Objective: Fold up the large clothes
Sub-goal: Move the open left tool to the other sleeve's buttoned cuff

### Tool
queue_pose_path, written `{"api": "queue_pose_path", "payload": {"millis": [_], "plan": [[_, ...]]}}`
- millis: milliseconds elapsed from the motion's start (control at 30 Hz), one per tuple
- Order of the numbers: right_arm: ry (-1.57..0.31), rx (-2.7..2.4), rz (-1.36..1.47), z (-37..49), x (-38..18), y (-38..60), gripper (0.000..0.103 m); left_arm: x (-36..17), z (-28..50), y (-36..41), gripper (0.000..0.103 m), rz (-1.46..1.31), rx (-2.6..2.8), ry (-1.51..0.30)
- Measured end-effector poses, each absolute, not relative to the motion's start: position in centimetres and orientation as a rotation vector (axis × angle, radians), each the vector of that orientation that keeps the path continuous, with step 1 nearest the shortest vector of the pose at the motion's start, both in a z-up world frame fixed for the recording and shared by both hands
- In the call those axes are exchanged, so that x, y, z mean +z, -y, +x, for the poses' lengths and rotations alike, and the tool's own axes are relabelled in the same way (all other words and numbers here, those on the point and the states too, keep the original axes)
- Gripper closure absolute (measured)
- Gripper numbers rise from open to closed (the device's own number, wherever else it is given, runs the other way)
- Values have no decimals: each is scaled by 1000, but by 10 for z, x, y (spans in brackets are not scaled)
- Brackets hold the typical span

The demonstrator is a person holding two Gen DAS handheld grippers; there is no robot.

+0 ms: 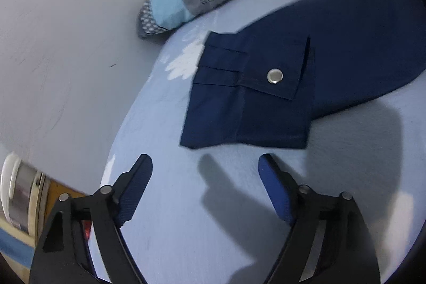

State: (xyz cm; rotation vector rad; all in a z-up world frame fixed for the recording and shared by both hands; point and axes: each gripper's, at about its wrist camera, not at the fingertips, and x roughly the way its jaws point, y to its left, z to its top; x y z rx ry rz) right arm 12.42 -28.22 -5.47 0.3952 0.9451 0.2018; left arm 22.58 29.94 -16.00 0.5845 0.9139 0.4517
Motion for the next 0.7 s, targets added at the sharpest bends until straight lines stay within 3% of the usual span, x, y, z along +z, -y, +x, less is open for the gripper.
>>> {"api": "queue_pose_path", "payload": {"millis": [33, 67, 100, 167, 433, 700], "plan": [[-947, 197, 393, 125, -56, 282, 53, -159, 229, -302, 28, 594, 434, -912], [-948, 193, 388, 125, -56, 282, 53, -156, 233, -302, 38, 604, 418, -907], [-952, 189, 381, 126, -57, 281, 53, -152, 236, -304, 55, 601, 404, -908], [-962, 183, 372, 127, -60, 280, 53, -143, 242, -305, 78, 580, 370, -904], [-996, 179, 362, 131, -71, 277, 53, -109, 240, -326, 79, 356, 247, -866], [-1013, 187, 353, 131, -74, 273, 53, -114, 250, -316, 75, 386, 239, -871]]}}
